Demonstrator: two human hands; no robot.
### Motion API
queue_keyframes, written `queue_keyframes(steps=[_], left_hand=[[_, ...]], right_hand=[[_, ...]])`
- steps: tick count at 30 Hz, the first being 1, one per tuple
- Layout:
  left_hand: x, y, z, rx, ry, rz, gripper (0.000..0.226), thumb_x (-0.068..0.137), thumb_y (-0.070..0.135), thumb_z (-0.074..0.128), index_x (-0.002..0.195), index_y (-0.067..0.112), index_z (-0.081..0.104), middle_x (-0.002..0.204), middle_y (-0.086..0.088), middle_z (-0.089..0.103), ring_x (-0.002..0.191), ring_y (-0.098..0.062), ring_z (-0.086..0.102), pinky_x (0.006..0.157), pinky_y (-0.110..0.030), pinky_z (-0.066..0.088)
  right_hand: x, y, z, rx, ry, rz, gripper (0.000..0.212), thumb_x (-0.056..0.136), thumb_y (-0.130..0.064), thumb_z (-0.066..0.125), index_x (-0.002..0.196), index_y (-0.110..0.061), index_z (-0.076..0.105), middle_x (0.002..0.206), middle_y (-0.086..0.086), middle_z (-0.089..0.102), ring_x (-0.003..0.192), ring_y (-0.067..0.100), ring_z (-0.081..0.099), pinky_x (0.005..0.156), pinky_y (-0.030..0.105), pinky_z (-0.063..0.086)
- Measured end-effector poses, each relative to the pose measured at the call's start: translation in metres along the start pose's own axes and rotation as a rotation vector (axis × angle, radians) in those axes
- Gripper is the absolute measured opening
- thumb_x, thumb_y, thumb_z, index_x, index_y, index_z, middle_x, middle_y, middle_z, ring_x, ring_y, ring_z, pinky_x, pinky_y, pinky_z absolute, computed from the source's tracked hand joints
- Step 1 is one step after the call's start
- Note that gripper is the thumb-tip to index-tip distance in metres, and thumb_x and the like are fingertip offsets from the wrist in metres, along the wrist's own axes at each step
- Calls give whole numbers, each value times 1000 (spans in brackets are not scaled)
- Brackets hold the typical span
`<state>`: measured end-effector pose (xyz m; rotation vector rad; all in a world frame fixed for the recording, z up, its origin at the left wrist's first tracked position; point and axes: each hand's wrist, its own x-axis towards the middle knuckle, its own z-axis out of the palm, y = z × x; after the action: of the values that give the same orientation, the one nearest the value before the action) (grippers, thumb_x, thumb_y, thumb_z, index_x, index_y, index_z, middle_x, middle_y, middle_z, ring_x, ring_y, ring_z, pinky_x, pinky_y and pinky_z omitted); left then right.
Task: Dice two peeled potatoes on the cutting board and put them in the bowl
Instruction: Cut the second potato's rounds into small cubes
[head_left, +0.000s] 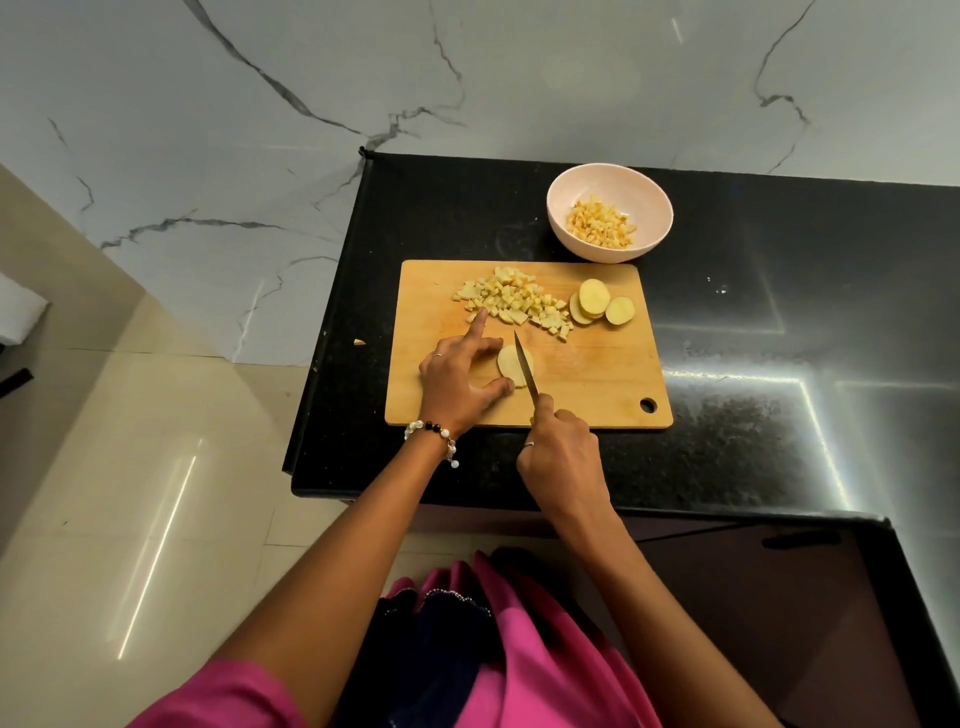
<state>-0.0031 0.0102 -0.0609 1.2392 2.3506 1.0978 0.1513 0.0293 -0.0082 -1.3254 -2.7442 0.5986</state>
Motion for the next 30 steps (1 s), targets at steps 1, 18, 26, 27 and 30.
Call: queue_keyframes(steps=[1, 18, 26, 27, 30], left_hand=[[-1, -1, 0, -7, 3, 1, 95, 71, 36, 78, 149, 25, 24, 119, 14, 64, 120, -16, 46, 100, -42, 33], [0, 2, 5, 17, 56, -24, 94, 73, 36, 76, 149, 24, 21, 114, 15, 66, 119, -16, 45, 99, -43, 33], [0, -3, 3, -47, 66, -2, 96, 72, 30, 79, 149, 20, 23, 111, 12, 68, 117, -16, 48, 102, -41, 38], [-1, -3, 3, -57, 87, 2, 93, 72, 29, 79, 148, 18, 26, 109, 11, 69, 115, -16, 50, 101, -36, 38], [-4, -4, 5, -77, 160, 7, 88, 73, 27, 79, 146, 14, 31, 102, 8, 71, 110, -16, 53, 94, -24, 36]], right_hand=[[4, -1, 0, 4, -9, -8, 51, 92, -6, 39, 142, 0, 31, 109, 18, 56, 92, 34, 57, 69, 36, 41], [-17, 0, 20, -152, -102, -43, 61, 76, 7, 57, 134, 14, 39, 98, 27, 59, 63, 39, 62, 50, 38, 44], [-11, 1, 8, -27, -4, -31, 53, 94, -7, 36, 146, -3, 24, 118, 18, 54, 96, 36, 56, 70, 37, 39], [-8, -1, 6, -21, -3, -27, 53, 94, -7, 36, 146, -3, 24, 118, 18, 54, 96, 36, 56, 68, 35, 37], [4, -1, 8, -7, -36, -21, 55, 94, -7, 36, 147, -3, 22, 117, 18, 53, 96, 35, 55, 68, 33, 36]])
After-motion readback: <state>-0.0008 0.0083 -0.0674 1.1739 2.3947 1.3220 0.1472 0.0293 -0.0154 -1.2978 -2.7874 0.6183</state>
